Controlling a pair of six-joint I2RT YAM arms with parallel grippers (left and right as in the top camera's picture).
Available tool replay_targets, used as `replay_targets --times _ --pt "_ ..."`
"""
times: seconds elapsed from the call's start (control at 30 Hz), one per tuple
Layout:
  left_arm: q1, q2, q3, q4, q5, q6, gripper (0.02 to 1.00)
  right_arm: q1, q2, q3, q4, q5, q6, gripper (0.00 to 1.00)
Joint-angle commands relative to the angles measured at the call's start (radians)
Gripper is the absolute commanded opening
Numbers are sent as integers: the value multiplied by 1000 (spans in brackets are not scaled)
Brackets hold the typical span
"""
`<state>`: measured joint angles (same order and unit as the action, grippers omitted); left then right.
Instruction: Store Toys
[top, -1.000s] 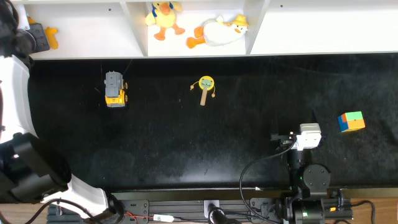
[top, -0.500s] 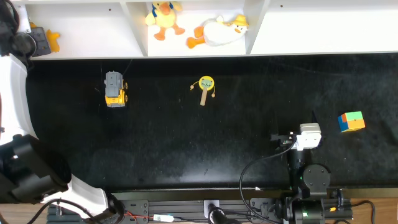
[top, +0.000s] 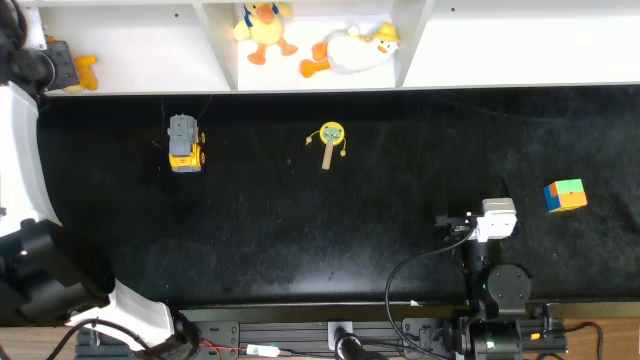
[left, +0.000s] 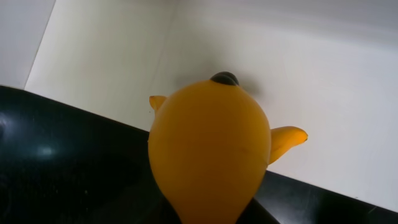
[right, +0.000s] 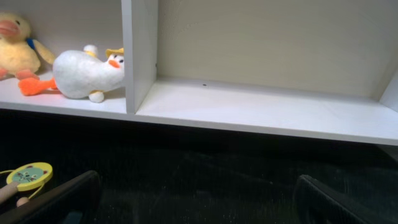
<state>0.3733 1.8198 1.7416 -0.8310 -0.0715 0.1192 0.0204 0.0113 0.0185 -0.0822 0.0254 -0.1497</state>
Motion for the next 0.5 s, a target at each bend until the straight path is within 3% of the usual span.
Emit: replay_targets --times 0.03,0.5 --pt "-1 4 37 6 7 15 60 3 -6 -14 5 -6 8 996" --pt "-1 48 37 17 -1 14 64 3 -6 -14 5 -6 8 996"
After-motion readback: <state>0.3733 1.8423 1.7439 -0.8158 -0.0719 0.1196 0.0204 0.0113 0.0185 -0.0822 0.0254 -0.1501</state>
